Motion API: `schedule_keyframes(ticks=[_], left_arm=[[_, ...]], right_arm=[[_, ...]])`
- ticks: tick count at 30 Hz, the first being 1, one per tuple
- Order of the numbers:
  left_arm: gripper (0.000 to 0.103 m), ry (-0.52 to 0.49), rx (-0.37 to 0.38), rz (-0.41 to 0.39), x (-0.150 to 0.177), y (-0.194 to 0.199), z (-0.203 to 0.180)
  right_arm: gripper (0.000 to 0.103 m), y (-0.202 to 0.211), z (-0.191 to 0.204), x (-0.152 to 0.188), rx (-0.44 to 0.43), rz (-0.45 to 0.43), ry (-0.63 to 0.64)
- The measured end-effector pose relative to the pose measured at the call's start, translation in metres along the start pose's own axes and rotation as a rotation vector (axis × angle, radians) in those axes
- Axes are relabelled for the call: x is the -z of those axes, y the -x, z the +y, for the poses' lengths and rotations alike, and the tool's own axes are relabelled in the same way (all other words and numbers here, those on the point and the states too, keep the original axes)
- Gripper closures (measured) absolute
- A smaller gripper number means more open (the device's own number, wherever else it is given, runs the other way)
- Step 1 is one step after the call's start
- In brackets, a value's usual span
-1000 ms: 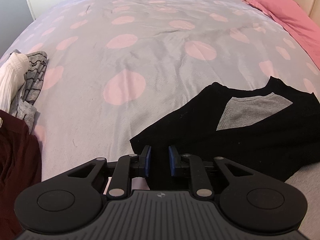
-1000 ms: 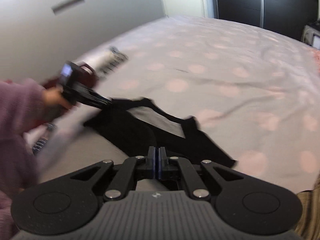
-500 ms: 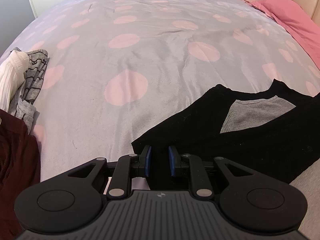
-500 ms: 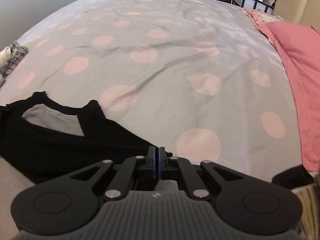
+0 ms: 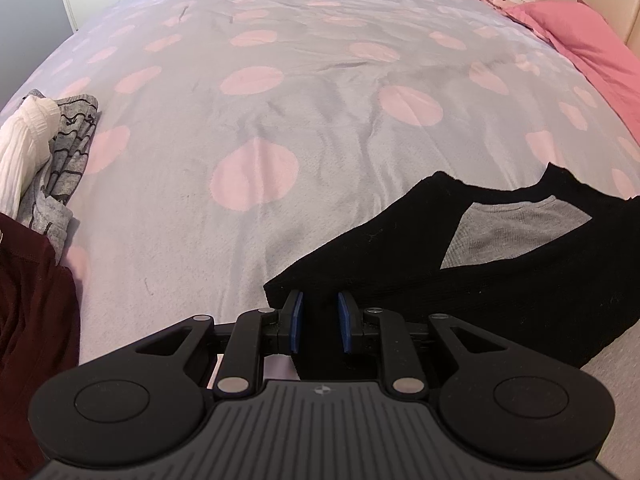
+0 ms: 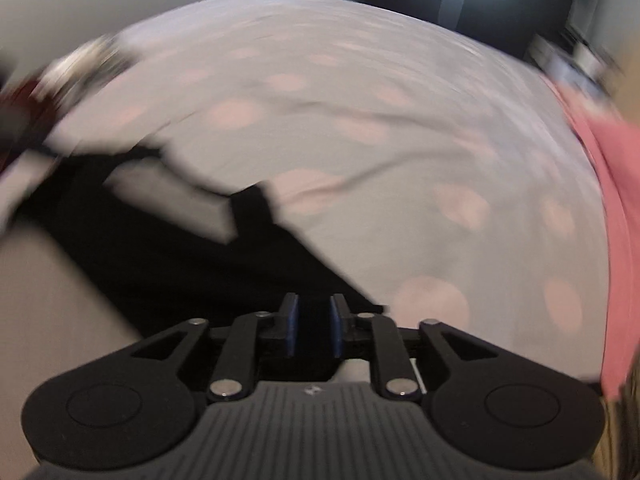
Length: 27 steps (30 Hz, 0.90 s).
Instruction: Fold clothes
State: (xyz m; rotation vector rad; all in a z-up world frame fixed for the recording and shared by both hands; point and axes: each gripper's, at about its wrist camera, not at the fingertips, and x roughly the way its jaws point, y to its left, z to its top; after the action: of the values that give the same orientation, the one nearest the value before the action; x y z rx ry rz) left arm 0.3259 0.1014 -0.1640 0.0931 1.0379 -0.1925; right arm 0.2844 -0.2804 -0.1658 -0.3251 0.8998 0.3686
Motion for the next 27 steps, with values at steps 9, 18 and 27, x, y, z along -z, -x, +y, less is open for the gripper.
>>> schedule_keyframes(ticks=[9,18,27], left_arm=[[0.085,-0.010,0.049,-0.008,0.005,0.018,0.004],[0.085,-0.101,0.053,0.011,0.017,0.018,-0.009],[0.084,-0.102,0.027,0.032,0.019,0.015,-0.006]], right_arm=[[0.074,-0.021,0.040,0.022,0.044,0.116,0.355],[0.092,-0.033,0.046,0.028,0.124,0.158,0.484],[0.099,0.008,0.033,0.025,0.131,0.141,0.438]])
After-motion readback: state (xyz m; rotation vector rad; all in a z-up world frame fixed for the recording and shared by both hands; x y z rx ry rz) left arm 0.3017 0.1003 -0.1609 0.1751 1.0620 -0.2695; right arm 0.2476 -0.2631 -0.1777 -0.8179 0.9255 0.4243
